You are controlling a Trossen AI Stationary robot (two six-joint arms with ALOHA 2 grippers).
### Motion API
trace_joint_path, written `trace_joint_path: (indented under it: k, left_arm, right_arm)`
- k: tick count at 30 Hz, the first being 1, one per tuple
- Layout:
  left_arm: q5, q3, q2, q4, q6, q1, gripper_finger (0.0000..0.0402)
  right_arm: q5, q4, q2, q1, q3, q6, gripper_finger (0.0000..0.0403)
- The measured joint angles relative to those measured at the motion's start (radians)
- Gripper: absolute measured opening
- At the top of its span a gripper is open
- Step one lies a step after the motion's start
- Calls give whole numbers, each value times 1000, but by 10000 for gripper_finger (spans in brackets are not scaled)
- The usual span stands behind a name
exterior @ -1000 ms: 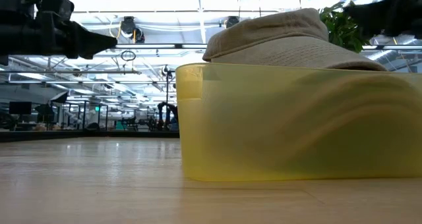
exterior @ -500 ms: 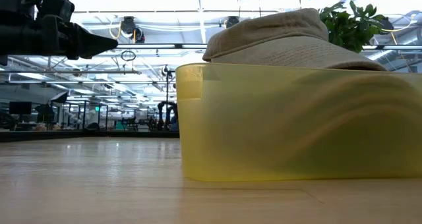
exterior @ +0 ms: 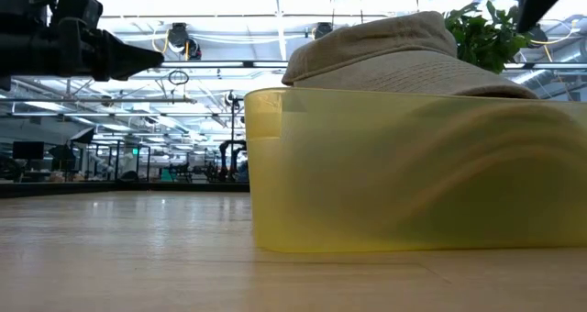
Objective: Pick and place caps into container
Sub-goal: Put the bottom blue cap into the yellow container
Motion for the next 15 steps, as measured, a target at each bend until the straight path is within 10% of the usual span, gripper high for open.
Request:
trace_joint_path:
  k: [15]
  left_arm:
    - [0, 0, 0, 23, 14, 0, 25]
  right_arm:
    - [-312, 324, 10, -49, -324, -46, 99]
